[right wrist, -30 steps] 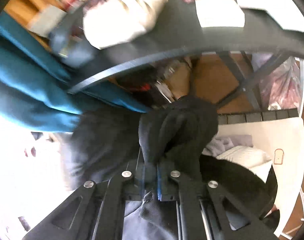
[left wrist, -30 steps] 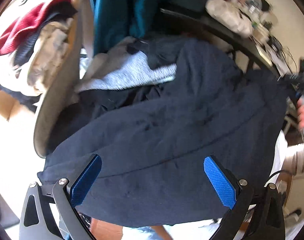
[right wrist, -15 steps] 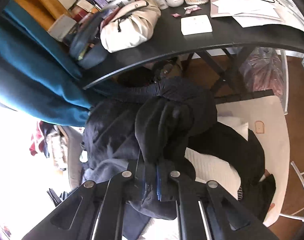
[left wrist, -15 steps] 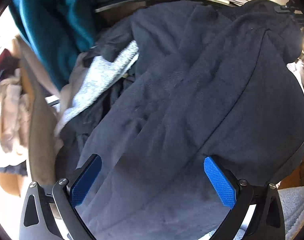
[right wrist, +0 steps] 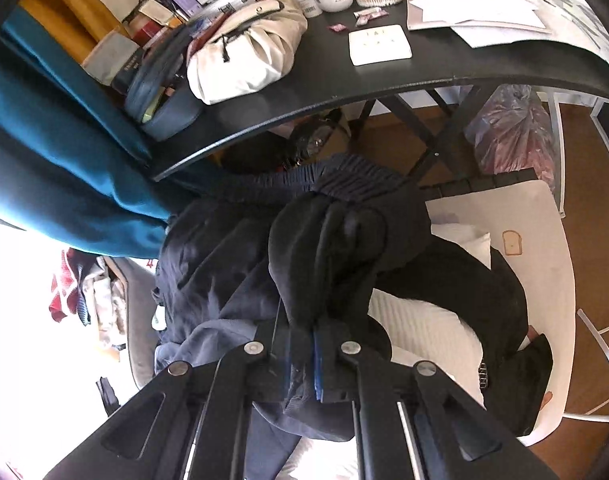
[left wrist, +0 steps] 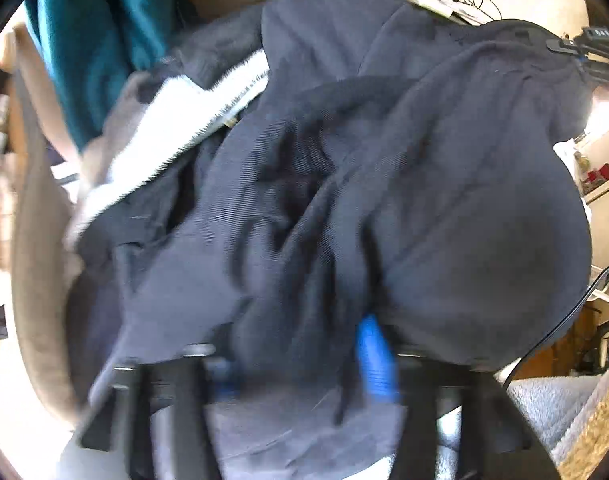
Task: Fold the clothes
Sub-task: 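Grasp the black garment's edge with the left gripper beside the right gripper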
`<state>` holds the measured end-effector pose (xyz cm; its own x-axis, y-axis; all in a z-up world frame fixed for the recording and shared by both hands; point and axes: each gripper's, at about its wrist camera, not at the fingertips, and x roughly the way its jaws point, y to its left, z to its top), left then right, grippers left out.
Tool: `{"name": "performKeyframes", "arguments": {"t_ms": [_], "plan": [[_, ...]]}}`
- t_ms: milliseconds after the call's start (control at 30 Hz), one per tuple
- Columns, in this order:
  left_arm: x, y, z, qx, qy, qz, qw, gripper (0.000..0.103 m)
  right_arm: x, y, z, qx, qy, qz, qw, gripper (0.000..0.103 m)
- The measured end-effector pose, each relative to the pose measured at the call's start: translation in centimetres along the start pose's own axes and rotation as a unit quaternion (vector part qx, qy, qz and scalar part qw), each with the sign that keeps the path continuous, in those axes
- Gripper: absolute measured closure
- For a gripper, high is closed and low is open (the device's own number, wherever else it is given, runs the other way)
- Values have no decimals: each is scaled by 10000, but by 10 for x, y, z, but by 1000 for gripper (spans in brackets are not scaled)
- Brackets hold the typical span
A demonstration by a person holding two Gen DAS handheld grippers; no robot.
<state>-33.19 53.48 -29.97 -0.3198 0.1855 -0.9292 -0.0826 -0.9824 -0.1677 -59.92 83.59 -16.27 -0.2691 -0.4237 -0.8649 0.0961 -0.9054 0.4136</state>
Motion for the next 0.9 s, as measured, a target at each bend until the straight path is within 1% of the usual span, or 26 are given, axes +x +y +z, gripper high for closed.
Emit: {"name": "performKeyframes", "arguments": {"t_ms": [67, 200, 267, 333, 367, 400, 467, 533, 600, 667, 733, 800, 867, 900], "plan": [[-18, -5, -9, -91, -122, 5, 9999, 87, -9, 2, -1, 17, -67, 80, 9999, 95], [-60, -19, -21, -633, -438, -104, 9970, 87, -28, 7, -9, -4, -143, 176, 9997, 95], [-71, -30, -31, -721, -532, -25, 9960, 87, -36, 7, -16, -34, -144, 195, 9997, 95], [-70, -36, -42, -687, -557, 222, 9958, 82, -37, 3, -25, 35, -66, 192, 9998, 95], [-63, -37, -45, -676, -499, 360, 9958, 74, -35, -1, -30, 76, -3, 162, 9998, 95], [-55, -38, -45, -675, -417, 493, 9956, 70, -32, -5, -35, 120, 59, 132, 9998, 95], [-41, -42, -45, -605, -334, 676, 9953, 69, -24, -16, -42, 293, 160, 65, 9994, 95], [-34, -49, -39, -359, -296, 896, 9949, 69, -16, -25, -44, 494, 186, 81, 9986, 96], [-32, -58, -34, -16, -284, 1126, 9932, 69, -10, -29, -47, 515, 213, 40, 9984, 96], [-34, -67, -34, 368, -308, 1342, 9898, 69, -6, -30, -46, 478, 248, 23, 9985, 96], [-36, -75, -36, 739, -354, 1551, 9845, 69, -6, -32, -47, 470, 236, 66, 9986, 96], [-38, -80, -43, 1082, -473, 1821, 9762, 67, -7, -35, -46, 472, 223, 134, 9985, 96], [-38, -82, -47, 1285, -588, 2032, 9689, 66, -7, -38, -47, 470, 210, 191, 9985, 96], [-38, -83, -49, 1320, -611, 2109, 9666, 66, -7, -40, -48, 484, 209, 216, 9984, 96]]}}
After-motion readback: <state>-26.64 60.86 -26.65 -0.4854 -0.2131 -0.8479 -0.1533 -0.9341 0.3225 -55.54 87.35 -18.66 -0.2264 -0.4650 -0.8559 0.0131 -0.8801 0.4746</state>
